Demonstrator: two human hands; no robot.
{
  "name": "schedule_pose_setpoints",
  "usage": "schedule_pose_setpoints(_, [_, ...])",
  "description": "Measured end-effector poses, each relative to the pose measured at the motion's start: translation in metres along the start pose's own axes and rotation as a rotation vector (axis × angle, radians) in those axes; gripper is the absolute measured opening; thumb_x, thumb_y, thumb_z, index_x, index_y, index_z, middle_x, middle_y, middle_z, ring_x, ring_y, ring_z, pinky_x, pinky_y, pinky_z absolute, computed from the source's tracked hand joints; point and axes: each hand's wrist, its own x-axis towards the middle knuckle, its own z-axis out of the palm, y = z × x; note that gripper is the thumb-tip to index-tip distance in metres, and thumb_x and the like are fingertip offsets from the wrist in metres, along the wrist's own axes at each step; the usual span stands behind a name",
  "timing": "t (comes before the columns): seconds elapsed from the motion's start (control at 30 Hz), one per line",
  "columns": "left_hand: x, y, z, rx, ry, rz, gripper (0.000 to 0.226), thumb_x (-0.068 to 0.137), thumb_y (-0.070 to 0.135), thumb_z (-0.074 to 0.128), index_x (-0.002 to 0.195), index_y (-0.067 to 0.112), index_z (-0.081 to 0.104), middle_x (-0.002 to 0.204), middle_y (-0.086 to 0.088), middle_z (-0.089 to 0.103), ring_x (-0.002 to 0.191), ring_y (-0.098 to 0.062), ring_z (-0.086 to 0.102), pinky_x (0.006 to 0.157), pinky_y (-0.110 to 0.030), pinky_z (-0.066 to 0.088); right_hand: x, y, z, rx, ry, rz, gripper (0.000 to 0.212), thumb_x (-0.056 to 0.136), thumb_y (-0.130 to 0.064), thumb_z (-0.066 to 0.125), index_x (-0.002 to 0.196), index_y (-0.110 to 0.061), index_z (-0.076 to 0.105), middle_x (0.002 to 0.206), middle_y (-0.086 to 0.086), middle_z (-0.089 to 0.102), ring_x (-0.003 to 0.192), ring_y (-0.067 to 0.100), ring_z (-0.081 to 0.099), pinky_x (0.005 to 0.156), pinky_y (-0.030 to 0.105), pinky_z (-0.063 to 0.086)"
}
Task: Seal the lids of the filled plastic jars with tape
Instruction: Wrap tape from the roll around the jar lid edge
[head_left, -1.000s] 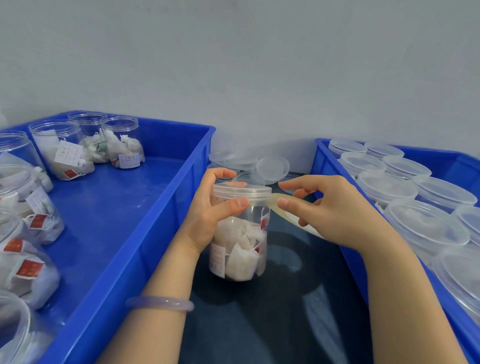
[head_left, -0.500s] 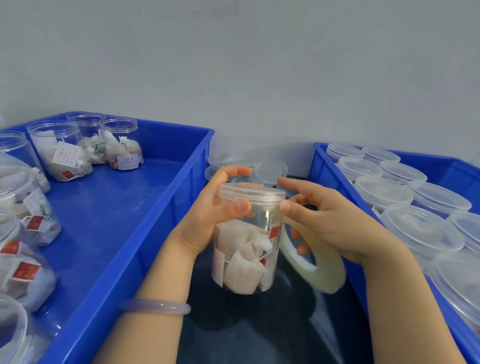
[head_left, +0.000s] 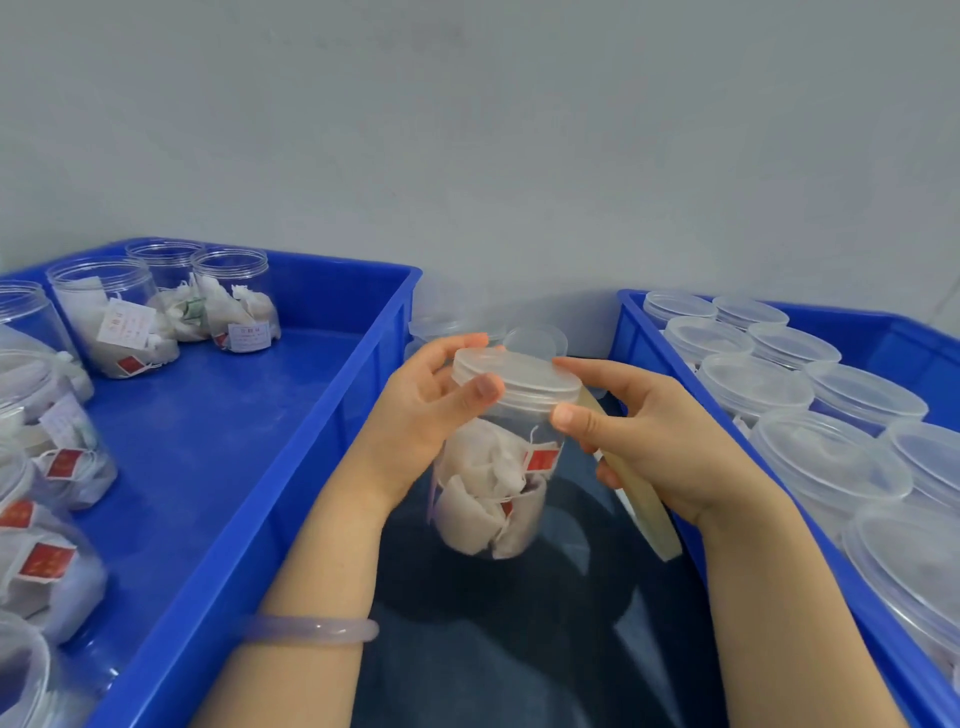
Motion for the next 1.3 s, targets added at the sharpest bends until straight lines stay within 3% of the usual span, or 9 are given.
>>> schedule_pose_setpoints(0.1, [0.001,0.004,0.005,0.19,0.017,0.002,0.107,0.032,0.084,0.071,0.126,0.038,0.047,0.122,0.016,0.057,0.109,0.004,0.057,0.084,-0.014,0.05,0.001,-0.003,0.003,-0.043,0.044,-0.015,0.072,0.041,-0.065,0.071,0.11,-0.047,0.06,0.109,-0.017,0.06,0.056,0.001,0.059,0.05,0.019,0.047])
schedule_pose_setpoints(0.4, [-0.005,0.007,0.004,-0.059,0.053,-0.012,0.117,0.025,0.08,0.075,0.122,0.017,0.058,0.113,-0.002,0.069,0.105,-0.014,0.066,0.083,-0.026,0.055,-0.008,-0.013,-0.004,-0.094,-0.101,-0.003,0.083,0.041,-0.057,0.071,0.121,-0.038,0.059,0.077,-0.024,0.059,0.045,0.0,0.055,0.049,0.015,0.045])
schedule_pose_setpoints(0.57, [0.002,0.006,0.0,-0.299,0.195,0.011,0.018,0.072,0.036,0.076,0.065,0.02,0.073,0.066,0.004,0.069,0.058,-0.009,0.064,0.051,-0.02,0.05,-0.015,-0.016,-0.014,-0.097,-0.073,-0.02,0.055,0.055,-0.052,0.078,0.107,-0.036,0.07,0.074,-0.024,0.066,0.05,0.007,0.06,0.052,0.02,0.048])
schedule_pose_setpoints(0.63, [0.004,-0.012,0.035,-0.23,0.223,-0.018,0.013,0.083,0.015,0.067,0.072,0.011,0.07,0.063,0.007,0.067,0.057,-0.006,0.063,0.053,-0.018,0.049,-0.009,-0.011,0.005,-0.075,-0.06,-0.09,0.019,0.077,-0.035,0.075,0.096,-0.03,0.074,0.085,-0.016,0.072,0.067,0.005,0.067,0.061,0.02,0.051])
schedule_pose_setpoints(0.73, [0.004,-0.047,0.071,-0.359,0.434,-0.123,0.033,0.098,0.024,0.048,0.074,0.002,0.054,0.068,0.006,0.056,0.064,0.001,0.056,0.072,-0.02,0.048,0.007,-0.006,0.046,-0.3,-0.146,-0.099,0.014,0.091,-0.03,0.057,0.089,-0.026,0.071,0.086,-0.011,0.073,0.082,0.002,0.066,0.079,0.025,0.051])
schedule_pose_setpoints(0.87, [0.013,-0.054,0.066,-0.598,0.524,-0.234,0.038,0.093,0.041,0.056,0.059,0.025,0.061,0.056,0.004,0.06,0.052,-0.007,0.062,0.047,-0.016,0.047,0.024,0.0,0.038,-0.321,-0.141,0.02,0.014,0.09,-0.036,0.057,0.09,-0.036,0.071,0.083,-0.023,0.07,0.079,-0.008,0.063,0.071,0.019,0.047])
schedule_pose_setpoints(1.0, [0.02,-0.048,0.07,-0.484,0.466,-0.303,0.029,0.072,0.058,0.062,0.062,0.03,0.059,0.051,0.008,0.059,0.053,-0.009,0.062,0.05,-0.019,0.049,0.025,0.01,0.031,-0.16,-0.104,-0.01,0.016,0.091,-0.034,0.057,0.098,-0.036,0.072,0.086,-0.015,0.073,0.082,0.002,0.068,0.079,0.026,0.053])
schedule_pose_setpoints(1.17, [0.038,-0.035,0.059,-0.571,0.891,-0.34,0.043,0.095,0.049,0.044,0.066,0.019,0.036,0.052,0.005,0.037,0.041,-0.01,0.032,0.039,-0.02,0.027,0.025,0.022,0.023,0.034,0.183,-0.029,0.014,0.09,-0.022,0.063,0.102,-0.024,0.069,0.11,-0.02,0.061,0.058,-0.003,0.061,0.057,0.008,0.046])
schedule_pose_setpoints(1.3, [0.027,0.007,0.051,-0.524,0.978,-0.161,0.044,0.1,0.042,0.035,0.064,0.017,0.035,0.055,0.002,0.037,0.046,-0.013,0.031,0.043,-0.023,0.026,0.023,0.03,0.024,0.047,0.27,-0.071,0.014,0.09,-0.025,0.061,0.099,-0.034,0.067,0.127,-0.016,0.055,0.102,0.01,0.062,0.093,0.032,0.051])
